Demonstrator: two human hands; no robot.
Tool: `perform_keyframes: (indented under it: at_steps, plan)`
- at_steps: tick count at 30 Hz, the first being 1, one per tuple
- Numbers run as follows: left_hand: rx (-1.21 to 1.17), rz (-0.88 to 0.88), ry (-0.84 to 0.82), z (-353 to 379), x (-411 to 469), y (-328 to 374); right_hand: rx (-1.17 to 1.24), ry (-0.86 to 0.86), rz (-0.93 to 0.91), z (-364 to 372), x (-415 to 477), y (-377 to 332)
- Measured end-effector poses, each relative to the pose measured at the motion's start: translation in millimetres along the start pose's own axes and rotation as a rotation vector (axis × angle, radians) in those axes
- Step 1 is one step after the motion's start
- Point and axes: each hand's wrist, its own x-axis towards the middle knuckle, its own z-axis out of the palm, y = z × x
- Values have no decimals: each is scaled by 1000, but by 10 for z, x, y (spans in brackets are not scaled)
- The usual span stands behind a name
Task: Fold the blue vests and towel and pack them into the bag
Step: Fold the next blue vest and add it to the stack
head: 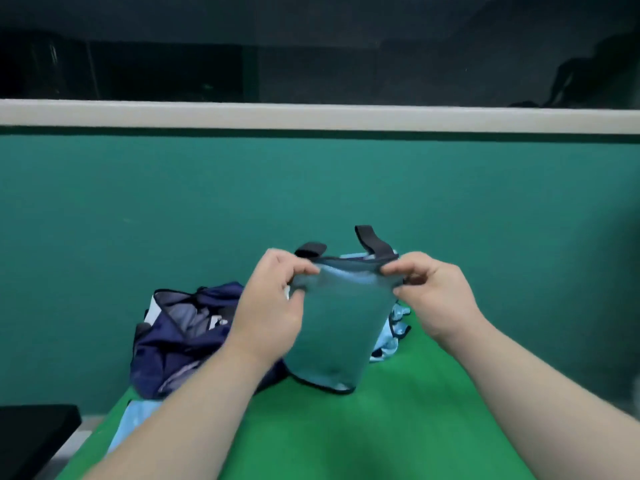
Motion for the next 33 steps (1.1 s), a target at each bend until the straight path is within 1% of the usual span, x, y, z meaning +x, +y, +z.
perform_keyframes:
  at_steps: [3,6,8,11,13,15,18,23,26,29,31,33]
  plan:
    - [-29,-78,-94,37,-963,80,-7,-91,87,-33,-797,377]
    - [-70,-193,-211,40,-1818,203,51,-148,204,-44,-1578,714]
    - [-84,-281,-267,12,-2236,304,62,-159,276,-35,-2017,885]
    - [-161,-444,-293,-33,-2563,440,41,-149,353,3,-2418,1011]
    - [-156,-524,-270,11,-2674,486,25,-113,376,44,-2558,1070]
    - [-95,-590,-261,76,-2727,479,-11,-75,383,90,-2611,1130]
    - [-18,-664,-279,155,-2745,382,-130,-74,372,184,-2587,1231]
    - [103,-660,-374,221,-2787,151,-349,-172,326,333,-2543,1452]
    - [179,-654,-444,265,-2802,50,-409,-225,305,370,-2537,1524]
    - [226,-691,-505,263,-2791,-21,-512,-259,320,376,-2521,1572]
    - [204,-709,-496,247,-2771,-44,-553,-251,348,376,-2500,1576]
    - [156,-733,-450,236,-2713,-61,-521,-228,367,357,-2468,1564]
